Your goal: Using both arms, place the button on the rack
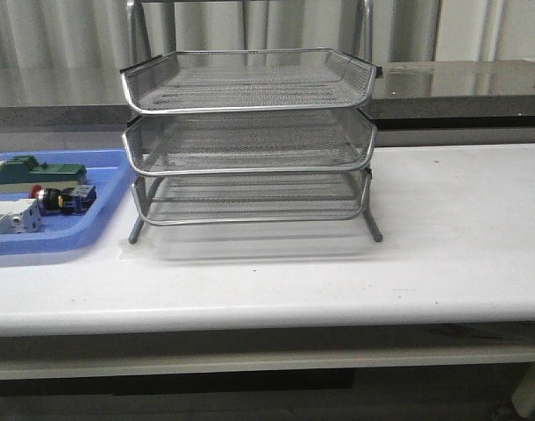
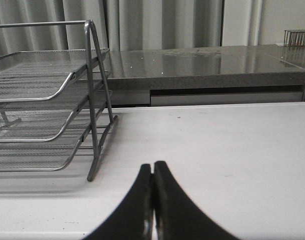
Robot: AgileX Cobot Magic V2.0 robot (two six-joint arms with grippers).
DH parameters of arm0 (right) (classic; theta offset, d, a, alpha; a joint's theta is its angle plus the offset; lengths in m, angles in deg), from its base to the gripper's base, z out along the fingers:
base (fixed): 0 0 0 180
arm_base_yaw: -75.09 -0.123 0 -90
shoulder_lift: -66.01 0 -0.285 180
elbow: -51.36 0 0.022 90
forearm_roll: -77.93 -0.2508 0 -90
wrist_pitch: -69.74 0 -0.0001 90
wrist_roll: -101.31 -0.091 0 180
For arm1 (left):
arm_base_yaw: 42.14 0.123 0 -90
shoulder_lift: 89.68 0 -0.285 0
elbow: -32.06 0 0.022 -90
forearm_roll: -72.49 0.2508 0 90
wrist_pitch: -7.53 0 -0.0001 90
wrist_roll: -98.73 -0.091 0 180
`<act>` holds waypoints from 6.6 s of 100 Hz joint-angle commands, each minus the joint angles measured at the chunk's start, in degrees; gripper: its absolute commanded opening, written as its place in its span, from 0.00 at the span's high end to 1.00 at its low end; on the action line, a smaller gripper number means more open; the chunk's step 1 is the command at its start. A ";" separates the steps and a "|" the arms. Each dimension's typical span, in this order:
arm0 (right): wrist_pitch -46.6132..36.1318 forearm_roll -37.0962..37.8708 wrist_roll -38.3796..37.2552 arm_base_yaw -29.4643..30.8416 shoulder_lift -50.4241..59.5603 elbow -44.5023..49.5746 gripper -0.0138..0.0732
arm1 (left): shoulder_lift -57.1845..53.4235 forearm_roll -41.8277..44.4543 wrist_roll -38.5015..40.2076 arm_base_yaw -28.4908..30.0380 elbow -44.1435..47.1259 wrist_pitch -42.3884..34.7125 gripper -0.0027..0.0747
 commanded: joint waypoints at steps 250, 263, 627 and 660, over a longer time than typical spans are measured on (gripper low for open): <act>31.17 -29.07 0.22 0.05 -50.31 -45.41 0.39 | -1.92 -0.52 0.38 -0.34 2.72 -4.39 0.96; 27.88 -33.61 3.17 -0.09 -54.55 -45.41 0.39 | -1.92 -0.52 0.38 -0.34 2.72 -4.39 0.96; 43.50 -107.82 75.90 -2.88 -88.38 -35.75 0.29 | -1.92 -0.52 0.38 -0.34 2.72 -4.39 0.96; 38.76 -86.58 58.88 -2.88 -78.99 -35.75 0.29 | -1.92 -0.52 0.38 -0.34 2.72 -4.39 0.96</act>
